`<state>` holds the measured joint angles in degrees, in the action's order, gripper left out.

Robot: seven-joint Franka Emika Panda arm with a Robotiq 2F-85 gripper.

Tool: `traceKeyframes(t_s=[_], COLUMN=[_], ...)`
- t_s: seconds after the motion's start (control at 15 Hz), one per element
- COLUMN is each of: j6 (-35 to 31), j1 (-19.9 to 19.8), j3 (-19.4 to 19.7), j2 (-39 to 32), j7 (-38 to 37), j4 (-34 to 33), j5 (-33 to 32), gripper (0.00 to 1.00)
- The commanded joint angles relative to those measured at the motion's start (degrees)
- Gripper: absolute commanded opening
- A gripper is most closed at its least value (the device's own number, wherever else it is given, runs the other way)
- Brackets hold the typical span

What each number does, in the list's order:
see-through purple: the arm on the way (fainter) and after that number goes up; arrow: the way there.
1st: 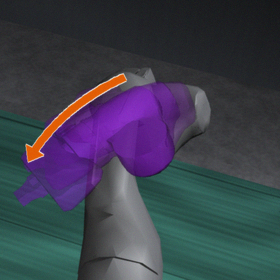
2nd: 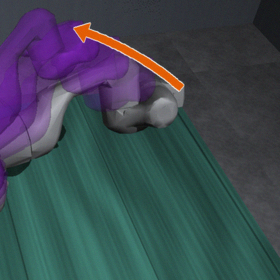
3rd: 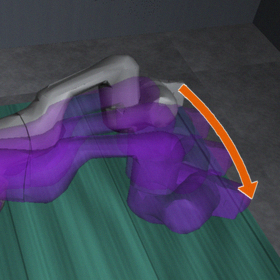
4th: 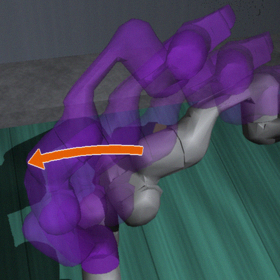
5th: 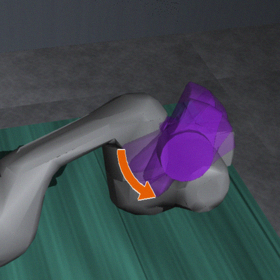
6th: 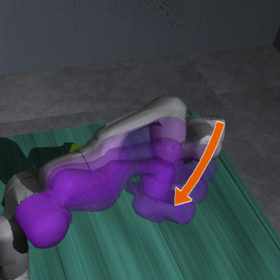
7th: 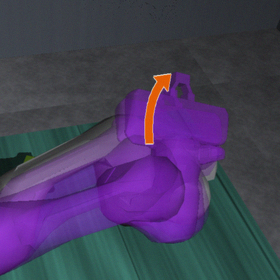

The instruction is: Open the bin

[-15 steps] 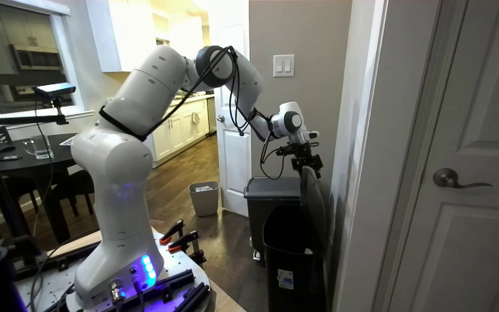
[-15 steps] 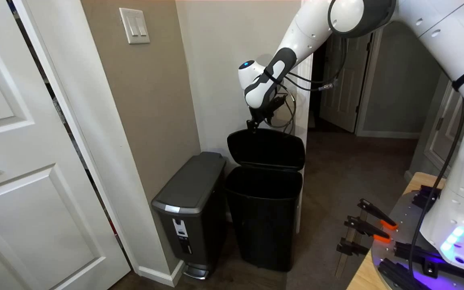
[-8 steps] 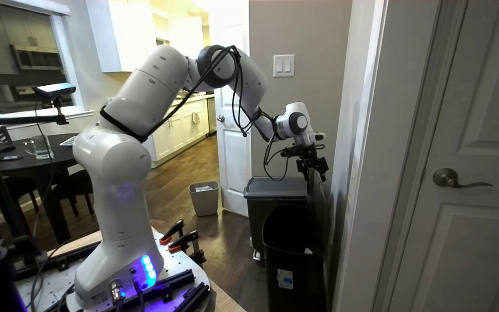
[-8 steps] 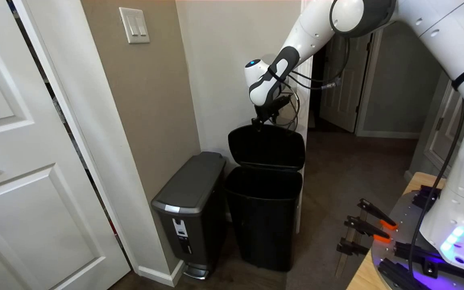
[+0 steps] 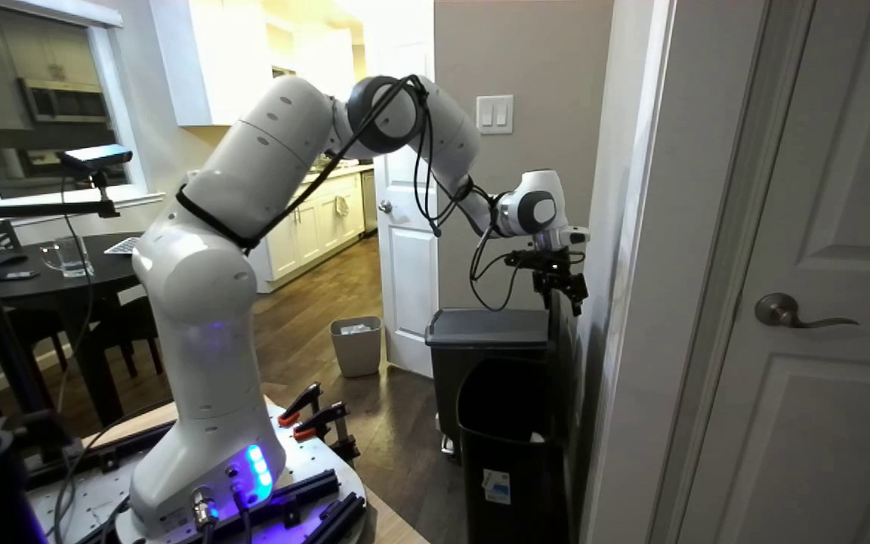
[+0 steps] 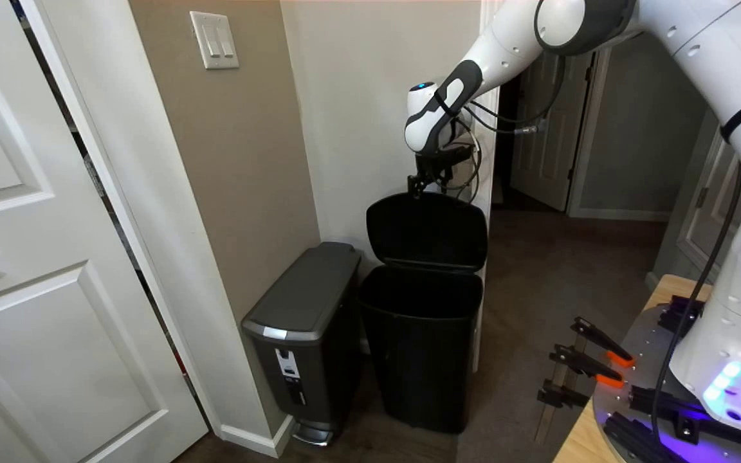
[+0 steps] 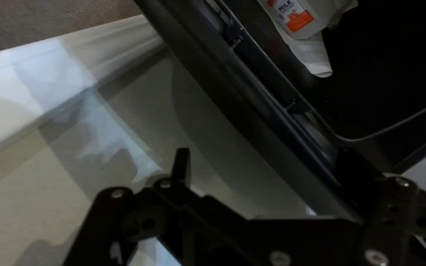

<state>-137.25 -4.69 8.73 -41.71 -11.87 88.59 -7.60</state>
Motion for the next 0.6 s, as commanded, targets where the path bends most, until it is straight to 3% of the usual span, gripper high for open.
traceKeyframes(t_s=[0.0,0.53], j6=[0.8,0.9], j1=[-3.6,-5.1], j3=[-1.9,-1.2], j2=[0.9,0.8], j7=[3.9,3.1], j4=[-0.9,-2.4], j5=[4.9,6.9], gripper=[1.00,1.00])
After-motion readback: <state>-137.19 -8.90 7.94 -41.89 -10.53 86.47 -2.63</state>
